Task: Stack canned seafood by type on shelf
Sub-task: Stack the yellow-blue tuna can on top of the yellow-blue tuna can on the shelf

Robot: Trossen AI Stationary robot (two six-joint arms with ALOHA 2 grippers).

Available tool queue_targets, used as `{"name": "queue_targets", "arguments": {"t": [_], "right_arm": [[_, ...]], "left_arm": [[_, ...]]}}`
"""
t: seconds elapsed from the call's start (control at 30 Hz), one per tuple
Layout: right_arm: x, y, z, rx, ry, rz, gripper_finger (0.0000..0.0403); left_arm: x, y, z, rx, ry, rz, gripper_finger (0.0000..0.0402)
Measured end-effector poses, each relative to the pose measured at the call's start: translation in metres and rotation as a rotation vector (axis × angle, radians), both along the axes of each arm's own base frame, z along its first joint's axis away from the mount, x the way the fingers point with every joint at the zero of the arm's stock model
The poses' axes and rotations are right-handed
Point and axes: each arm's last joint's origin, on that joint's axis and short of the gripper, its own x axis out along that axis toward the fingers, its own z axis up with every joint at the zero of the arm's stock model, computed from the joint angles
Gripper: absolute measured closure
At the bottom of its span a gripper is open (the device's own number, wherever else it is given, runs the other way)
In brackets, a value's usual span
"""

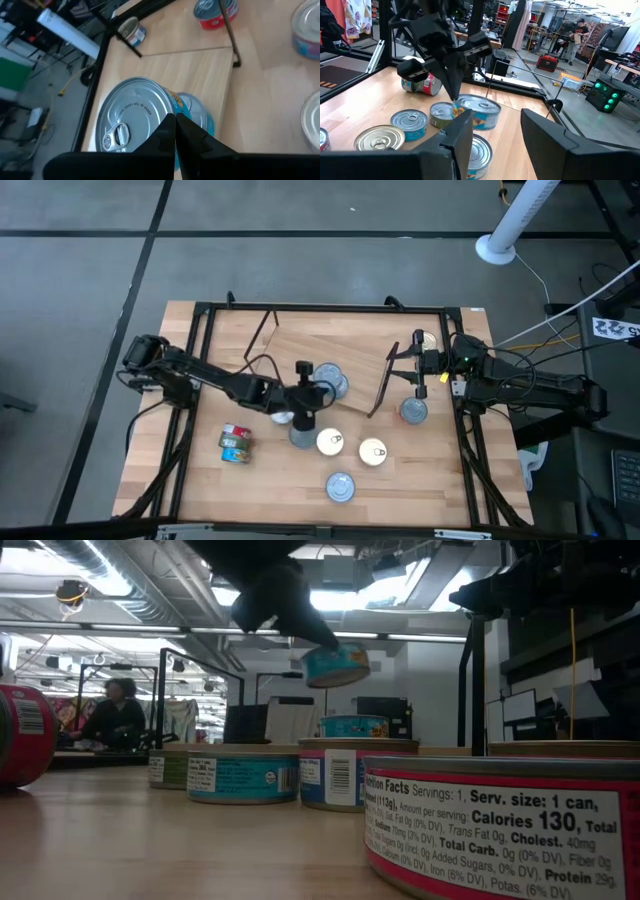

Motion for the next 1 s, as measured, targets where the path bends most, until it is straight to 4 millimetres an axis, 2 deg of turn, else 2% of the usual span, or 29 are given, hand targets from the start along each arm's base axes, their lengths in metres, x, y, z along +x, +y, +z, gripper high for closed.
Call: {"name": "queue_targets", "arguments": {"t": [0.2, 0.43, 0.83, 1.0], "right_arm": [[0.0, 0.0, 0.0, 0.0, 0.0, 0.0, 0.0235], [0.0, 0.0, 0.0, 0.0, 0.0, -0.001, 0.0235], [0.0, 0.0, 0.0, 0.0, 0.0, 0.0, 0.0235], [0.0, 0.0, 0.0, 0.0, 0.0, 0.0, 0.0235]], "left_arm": [[0.005, 0.011, 0.0, -0.04, -0.024, -0.019, 0.0401], [0.012, 0.01, -0.006, -0.053, -0.036, -0.058, 0.0401], [0.02, 0.013, -0.032, -0.038, 0.046, -0.05, 0.0401], [0.021, 0.016, -0.033, -0.037, 0.047, -0.04, 0.0401]]}}
